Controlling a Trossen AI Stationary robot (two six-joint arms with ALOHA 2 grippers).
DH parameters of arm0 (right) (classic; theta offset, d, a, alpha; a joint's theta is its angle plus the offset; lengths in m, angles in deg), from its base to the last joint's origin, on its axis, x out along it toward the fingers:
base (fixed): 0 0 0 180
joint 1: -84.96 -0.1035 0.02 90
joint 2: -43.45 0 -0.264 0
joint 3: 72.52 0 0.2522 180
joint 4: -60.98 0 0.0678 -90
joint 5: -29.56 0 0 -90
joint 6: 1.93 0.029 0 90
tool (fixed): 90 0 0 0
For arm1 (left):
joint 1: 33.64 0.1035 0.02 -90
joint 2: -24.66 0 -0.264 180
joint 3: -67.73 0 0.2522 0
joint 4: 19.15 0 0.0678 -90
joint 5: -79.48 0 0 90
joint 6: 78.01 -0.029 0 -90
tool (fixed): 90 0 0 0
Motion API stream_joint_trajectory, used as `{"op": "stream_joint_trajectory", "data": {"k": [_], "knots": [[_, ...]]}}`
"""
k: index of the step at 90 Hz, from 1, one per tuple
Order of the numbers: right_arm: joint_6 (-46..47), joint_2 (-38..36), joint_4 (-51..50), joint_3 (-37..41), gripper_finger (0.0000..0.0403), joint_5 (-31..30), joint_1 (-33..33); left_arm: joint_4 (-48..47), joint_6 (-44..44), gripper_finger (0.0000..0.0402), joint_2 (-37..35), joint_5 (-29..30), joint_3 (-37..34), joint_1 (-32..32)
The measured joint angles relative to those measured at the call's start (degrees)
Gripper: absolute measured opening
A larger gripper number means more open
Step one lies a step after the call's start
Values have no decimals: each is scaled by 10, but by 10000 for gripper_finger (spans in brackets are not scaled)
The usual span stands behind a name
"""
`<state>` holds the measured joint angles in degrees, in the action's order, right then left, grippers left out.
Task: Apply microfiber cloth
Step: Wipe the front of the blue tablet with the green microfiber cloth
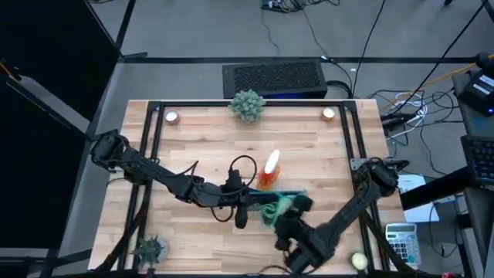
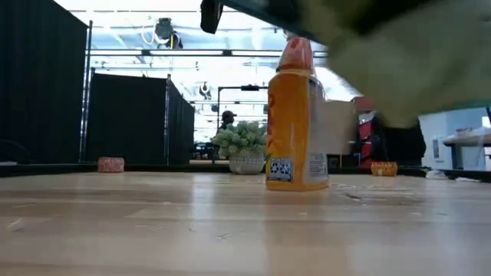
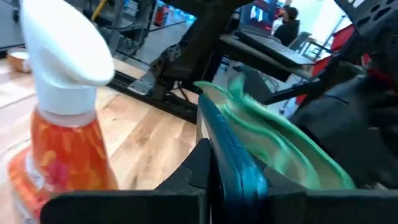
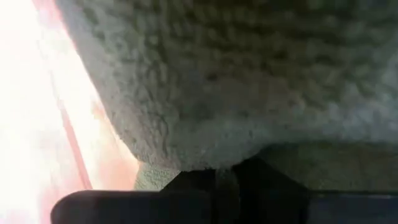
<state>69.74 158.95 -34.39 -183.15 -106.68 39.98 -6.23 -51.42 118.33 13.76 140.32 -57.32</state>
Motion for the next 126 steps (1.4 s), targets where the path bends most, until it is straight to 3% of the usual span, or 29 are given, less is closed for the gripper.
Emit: {"op": "stream_joint_trajectory", "data": {"k": [11, 21, 27, 32, 43, 48, 63, 78, 85, 103, 126], "knots": [[110, 0, -84, 1, 4, 50, -44, 0, 1, 10, 0, -19, 0, -1], [125, -1, -77, 3, 4, 92, -76, -1, 1, 10, 0, -29, 0, -3], [143, -1, -58, -14, 4, 77, -87, -1, 1, 10, 0, -30, 0, -2], [137, -1, -33, -40, 4, 28, -92, -2, 0, 10, -1, -27, 0, -2], [8, -4, 64, -87, 4, -137, -74, -4, 1, 10, -1, -21, 0, 0], [-76, -4, 119, -97, 4, -182, -52, -4, 1, 10, -1, -21, 0, 0], [-315, -3, 292, -74, 4, -164, 30, 0, 14, 10, -1, -17, 0, 0], [-415, -3, 410, -40, 4, -162, 75, 10, 17, 10, -1, -8, 0, 1], [-418, -4, 420, -33, 4, -168, 85, 13, 25, 10, -1, -1, 0, 2], [-368, -3, 363, -30, 4, -249, 80, 17, 29, 10, -2, 8, 1, 4], [-183, -8, 184, -31, 4, -269, 58, 9, 26, 10, -1, 2, 1, 4]]}}
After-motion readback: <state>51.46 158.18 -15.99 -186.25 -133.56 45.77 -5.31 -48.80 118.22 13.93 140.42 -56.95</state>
